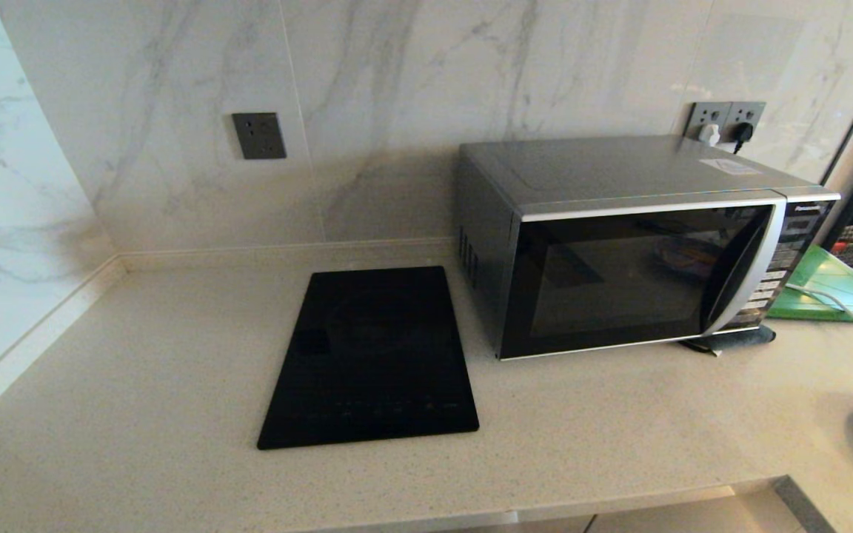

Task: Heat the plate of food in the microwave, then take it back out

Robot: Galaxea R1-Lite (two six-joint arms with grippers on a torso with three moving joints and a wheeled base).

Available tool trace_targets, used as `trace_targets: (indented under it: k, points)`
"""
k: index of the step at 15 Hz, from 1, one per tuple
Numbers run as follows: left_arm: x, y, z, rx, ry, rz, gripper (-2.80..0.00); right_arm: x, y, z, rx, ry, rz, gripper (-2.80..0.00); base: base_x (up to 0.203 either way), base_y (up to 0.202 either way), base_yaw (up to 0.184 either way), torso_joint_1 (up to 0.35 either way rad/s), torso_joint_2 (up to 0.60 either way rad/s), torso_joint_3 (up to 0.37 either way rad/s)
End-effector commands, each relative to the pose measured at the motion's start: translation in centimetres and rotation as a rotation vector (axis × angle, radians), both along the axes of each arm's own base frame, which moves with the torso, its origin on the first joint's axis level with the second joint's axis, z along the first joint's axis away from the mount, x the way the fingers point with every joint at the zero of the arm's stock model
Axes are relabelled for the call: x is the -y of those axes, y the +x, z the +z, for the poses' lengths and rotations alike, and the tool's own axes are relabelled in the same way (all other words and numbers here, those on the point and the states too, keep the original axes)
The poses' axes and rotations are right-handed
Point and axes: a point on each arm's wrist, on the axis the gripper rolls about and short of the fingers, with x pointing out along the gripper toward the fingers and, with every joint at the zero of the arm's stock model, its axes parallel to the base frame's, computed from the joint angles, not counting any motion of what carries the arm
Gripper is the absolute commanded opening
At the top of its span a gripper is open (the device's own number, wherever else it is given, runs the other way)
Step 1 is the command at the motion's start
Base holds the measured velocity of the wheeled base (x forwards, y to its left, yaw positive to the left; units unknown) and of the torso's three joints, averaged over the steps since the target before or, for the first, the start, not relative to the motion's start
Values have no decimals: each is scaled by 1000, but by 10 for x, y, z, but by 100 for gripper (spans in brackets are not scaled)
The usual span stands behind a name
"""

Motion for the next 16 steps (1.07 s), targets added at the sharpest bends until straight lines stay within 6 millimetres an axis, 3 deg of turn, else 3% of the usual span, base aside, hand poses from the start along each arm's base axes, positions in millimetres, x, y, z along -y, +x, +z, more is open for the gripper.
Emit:
trace_targets:
  k: [1,16]
  points:
    - [0,0,0,-1,0,1,-280,0,0,0,-3,1,0,-280,0,0,0,0,0,0]
    - [0,0,0,-1,0,1,-280,0,0,0,-3,1,0,-280,0,0,0,0,0,0]
